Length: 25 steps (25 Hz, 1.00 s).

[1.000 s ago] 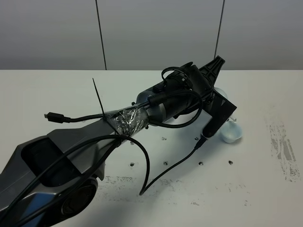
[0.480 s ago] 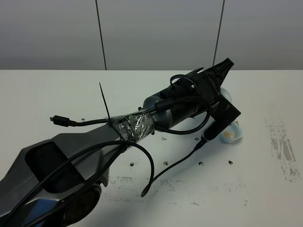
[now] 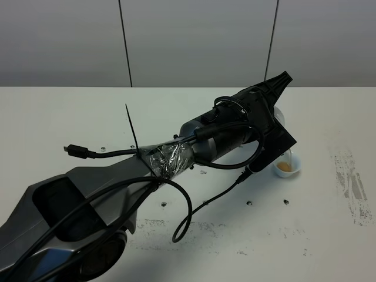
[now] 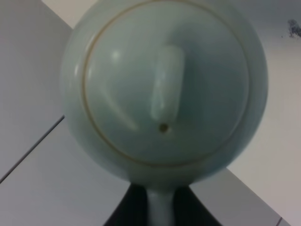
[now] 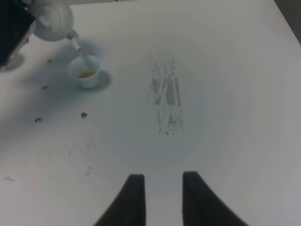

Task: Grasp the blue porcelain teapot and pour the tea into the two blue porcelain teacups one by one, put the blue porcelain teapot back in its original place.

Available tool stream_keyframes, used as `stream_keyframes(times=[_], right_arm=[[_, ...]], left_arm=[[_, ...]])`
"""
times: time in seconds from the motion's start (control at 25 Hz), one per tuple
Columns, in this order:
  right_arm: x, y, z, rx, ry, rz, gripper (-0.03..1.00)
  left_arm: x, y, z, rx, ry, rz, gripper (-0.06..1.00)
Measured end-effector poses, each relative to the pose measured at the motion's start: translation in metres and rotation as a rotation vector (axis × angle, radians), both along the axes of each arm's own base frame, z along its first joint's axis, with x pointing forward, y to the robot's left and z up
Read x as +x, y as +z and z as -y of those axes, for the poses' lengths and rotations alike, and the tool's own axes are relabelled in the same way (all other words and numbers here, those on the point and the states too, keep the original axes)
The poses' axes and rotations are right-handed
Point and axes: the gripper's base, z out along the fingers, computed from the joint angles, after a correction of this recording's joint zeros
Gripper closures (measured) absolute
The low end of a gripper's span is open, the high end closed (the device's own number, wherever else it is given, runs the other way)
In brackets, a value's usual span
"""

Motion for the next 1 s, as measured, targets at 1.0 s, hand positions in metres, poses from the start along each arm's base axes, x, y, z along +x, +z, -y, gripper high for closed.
stream_keyframes(times=[1.0], right_arm=[[0.0,0.0,0.0,0.0,0.0,0.0,0.76]], left_arm=[[-0.0017,0.0003,0.0018,0.095,-0.029,0.061,0.82]])
